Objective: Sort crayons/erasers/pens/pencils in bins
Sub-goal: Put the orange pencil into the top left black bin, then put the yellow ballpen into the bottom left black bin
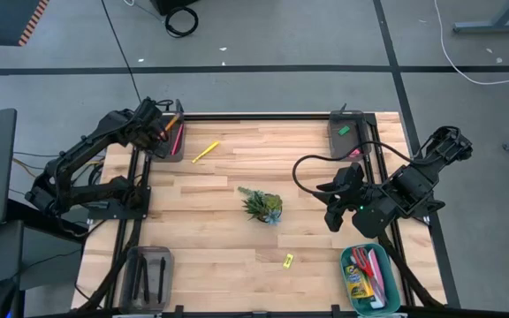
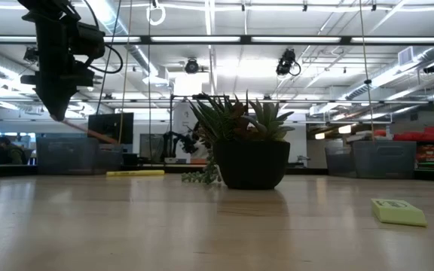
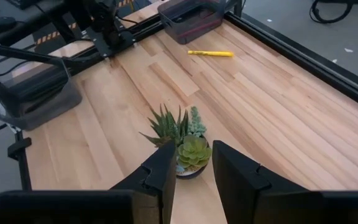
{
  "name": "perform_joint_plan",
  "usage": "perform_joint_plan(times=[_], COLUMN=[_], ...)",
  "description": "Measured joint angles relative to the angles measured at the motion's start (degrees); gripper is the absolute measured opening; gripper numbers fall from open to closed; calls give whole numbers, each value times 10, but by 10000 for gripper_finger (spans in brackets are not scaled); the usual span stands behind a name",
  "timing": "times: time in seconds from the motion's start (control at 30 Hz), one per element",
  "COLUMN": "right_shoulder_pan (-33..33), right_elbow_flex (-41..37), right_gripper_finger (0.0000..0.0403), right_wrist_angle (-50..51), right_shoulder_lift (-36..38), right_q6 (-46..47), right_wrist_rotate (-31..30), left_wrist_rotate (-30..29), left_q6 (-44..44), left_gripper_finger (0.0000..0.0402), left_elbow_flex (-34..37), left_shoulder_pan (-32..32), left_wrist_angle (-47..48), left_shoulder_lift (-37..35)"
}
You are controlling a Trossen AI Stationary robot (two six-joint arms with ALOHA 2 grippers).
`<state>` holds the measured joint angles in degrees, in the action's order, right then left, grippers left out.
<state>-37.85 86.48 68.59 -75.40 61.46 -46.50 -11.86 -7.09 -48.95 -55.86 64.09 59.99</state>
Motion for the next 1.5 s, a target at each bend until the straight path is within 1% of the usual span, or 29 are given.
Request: perform_joint_plan(times=[0.17,0.3,0.4,0.53,0.67,0.83,1.0,1.1,1.17,1.23,1.33,1.5], right_shoulder_pan=[0,0,0,0,0,0,1,8,15,21,27,33], right_elbow_flex=[0,0,0,0,0,0,0,0,0,0,0,0], right_gripper_finger=[110,110,110,110,110,110,110,110,110,110,110,110], right_wrist_angle=[-1,-1,-1,-1,-1,-1,-1,0,0,-1,-1,-1], right_shoulder_lift=[0,0,0,0,0,0,0,0,0,0,0,0], right_q6=[1,1,0,0,0,0,-3,-5,-3,-2,-2,-3], right_wrist_rotate=[3,5,5,5,5,5,3,2,2,2,3,29], left_wrist_rotate=[-1,-1,-1,-1,4,78,151,182,178,161,158,161], left_q6=[0,0,-1,-2,-16,-77,-131,-122,-114,-103,-88,-88], left_gripper_finger=[126,162,181,194,195,184,173,165,159,154,149,149], left_elbow_flex=[0,0,0,0,0,0,-6,-11,-11,-11,-12,-56], left_shoulder_pan=[0,0,0,0,2,20,82,140,183,215,236,234], left_wrist_angle=[-3,-1,-1,-3,-5,-18,-80,-157,-198,-227,-255,-203], left_shoulder_lift=[0,0,0,0,0,-3,-9,-8,0,16,57,161])
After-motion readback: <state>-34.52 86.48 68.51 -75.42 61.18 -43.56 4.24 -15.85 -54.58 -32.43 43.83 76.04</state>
